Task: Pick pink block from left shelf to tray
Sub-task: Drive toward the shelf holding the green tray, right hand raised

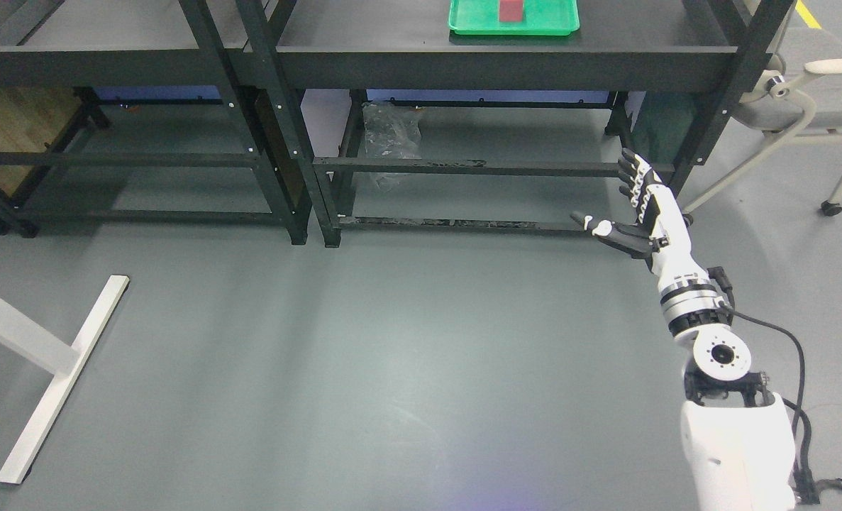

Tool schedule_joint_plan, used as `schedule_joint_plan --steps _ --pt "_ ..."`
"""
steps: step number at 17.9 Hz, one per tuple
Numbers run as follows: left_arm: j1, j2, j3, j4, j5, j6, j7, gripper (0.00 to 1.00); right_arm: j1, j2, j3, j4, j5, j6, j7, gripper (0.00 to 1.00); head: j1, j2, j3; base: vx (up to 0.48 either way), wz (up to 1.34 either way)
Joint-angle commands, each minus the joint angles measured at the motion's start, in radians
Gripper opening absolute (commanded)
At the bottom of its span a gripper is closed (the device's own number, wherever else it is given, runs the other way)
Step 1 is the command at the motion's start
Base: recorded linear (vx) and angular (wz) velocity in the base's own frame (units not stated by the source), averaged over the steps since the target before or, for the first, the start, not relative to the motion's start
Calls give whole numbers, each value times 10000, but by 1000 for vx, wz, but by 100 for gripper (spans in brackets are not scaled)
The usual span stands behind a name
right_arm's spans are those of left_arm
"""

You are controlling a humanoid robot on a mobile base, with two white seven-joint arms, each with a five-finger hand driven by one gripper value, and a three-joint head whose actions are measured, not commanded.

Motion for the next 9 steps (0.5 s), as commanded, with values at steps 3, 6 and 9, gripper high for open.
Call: schedule_joint_plan --steps 3,6,9 --pt "0 175 0 -175 0 -4 4 100 -16 -174 -28 -42 16 -7 18 100 0 0 0 0 0" --pt "0 175 0 -175 0 -4 4 100 -16 -174 -43 -26 16 -53 18 100 0 0 0 0 0" --pt "0 175 0 -175 0 11 4 100 30 -174 -89 4 31 -314 18 100 0 0 0 0 0"
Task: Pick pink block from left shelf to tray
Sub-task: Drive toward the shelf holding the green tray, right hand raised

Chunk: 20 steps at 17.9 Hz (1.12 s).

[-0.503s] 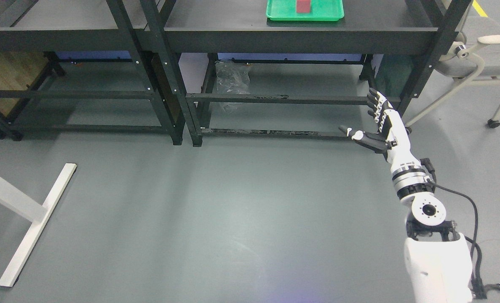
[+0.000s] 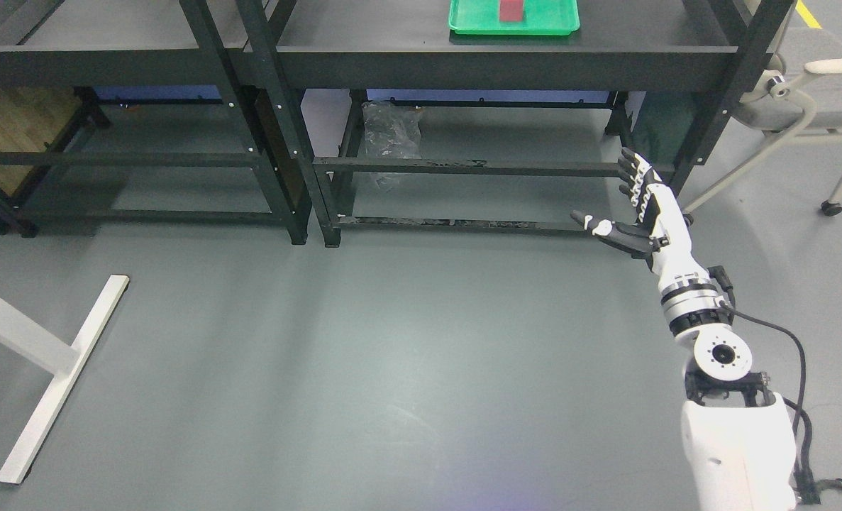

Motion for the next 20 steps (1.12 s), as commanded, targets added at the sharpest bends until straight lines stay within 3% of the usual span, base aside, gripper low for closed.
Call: schedule_joint_plan --steps 1,11,14,20 --pt "0 175 0 -175 0 72 4 100 59 -174 -63 37 14 -234 -5 100 0 0 0 0 0" --pt "0 175 0 -175 0 57 4 100 166 -174 -93 -71 -94 -203 -5 100 0 0 0 13 0" --pt "0 175 0 -175 0 57 4 100 213 -174 13 -71 608 -189 -36 100 0 0 0 82 -7" --pt "0 175 0 -175 0 57 4 100 274 -174 -582 -71 705 -525 -849 100 0 0 0 145 -54"
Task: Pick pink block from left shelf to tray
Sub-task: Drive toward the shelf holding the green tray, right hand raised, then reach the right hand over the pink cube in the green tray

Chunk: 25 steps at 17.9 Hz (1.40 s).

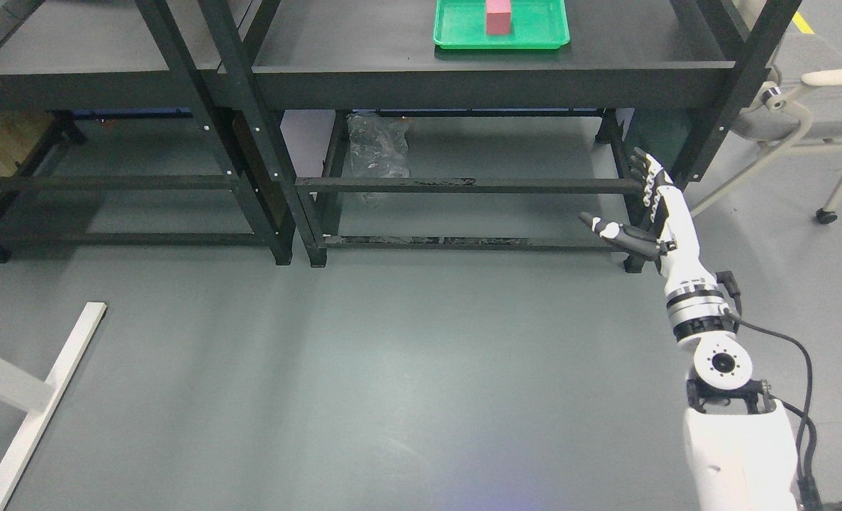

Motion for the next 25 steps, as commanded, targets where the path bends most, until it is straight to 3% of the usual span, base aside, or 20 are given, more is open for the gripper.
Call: schedule_joint_plan --steps 1,3,5,10,17,18,22,25 --pt "1 175 0 -174 0 -35 4 100 54 -175 -564 -39 -99 -375 -223 100 0 0 0 179 -74" --pt "1 175 0 -174 0 -20 4 100 54 -175 -595 -176 -315 -1019 7 100 0 0 0 165 -51" --pt "1 175 0 -174 0 -35 4 100 -7 -175 -458 -193 292 -945 -23 99 0 0 0 145 32" --pt "1 175 0 -174 0 -20 4 100 -130 -175 -14 -223 5551 -914 -222 98 0 0 0 132 149" --pt "1 175 0 -174 0 -35 4 100 -145 -175 -13 -1098 6231 -1006 -820 99 0 0 0 167 68" --pt "1 175 0 -174 0 -35 4 100 -206 -175 18 -1083 6978 -1006 -836 99 0 0 0 177 1" --pt "1 175 0 -174 0 -20 4 100 -207 -175 997 -1052 12909 -442 -806 99 0 0 0 210 0" --pt "1 175 0 -174 0 -35 4 100 -222 -175 1567 -1052 13474 -85 -790 99 0 0 0 235 0"
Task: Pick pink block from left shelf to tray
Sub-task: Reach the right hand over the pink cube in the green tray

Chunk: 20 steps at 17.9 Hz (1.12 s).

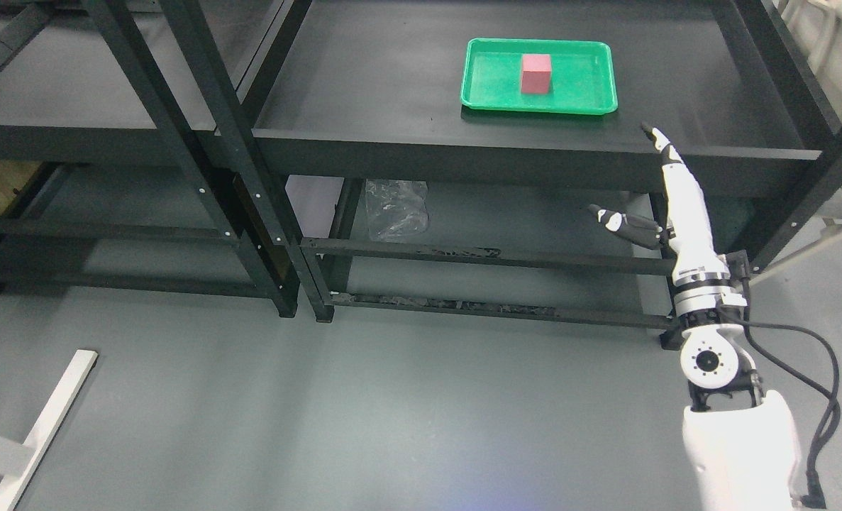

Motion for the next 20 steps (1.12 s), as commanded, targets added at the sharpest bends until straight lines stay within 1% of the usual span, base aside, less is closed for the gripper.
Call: schedule_joint_plan --steps 1,3,4,6,8,13,16,20 --pt "0 175 0 -175 0 8 4 100 -173 -175 1204 -297 8498 282 -53 100 0 0 0 250 0" --pt "0 175 0 -175 0 8 4 100 -158 -175 1204 -313 8284 267 -175 100 0 0 0 206 0" --pt "0 175 0 -175 0 -8 4 100 -158 -175 1219 -313 8207 85 -252 100 0 0 0 260 0" --pt "0 175 0 -175 0 -8 4 100 -250 -175 1234 -252 8450 -696 -146 99 0 0 0 255 0" --pt "0 175 0 -175 0 -8 4 100 -189 -175 1219 -221 8910 -745 -145 99 0 0 0 240 0" --pt "0 175 0 -175 0 -8 4 100 -234 -175 1296 -236 9064 -883 -283 99 0 0 0 263 -22" --pt "0 175 0 -175 0 -8 4 100 -219 -175 1311 -23 10364 -868 -253 99 0 0 0 295 -65" --pt "0 175 0 -175 0 8 4 100 -250 -175 1372 40 10431 -838 -161 99 0 0 0 271 -19"
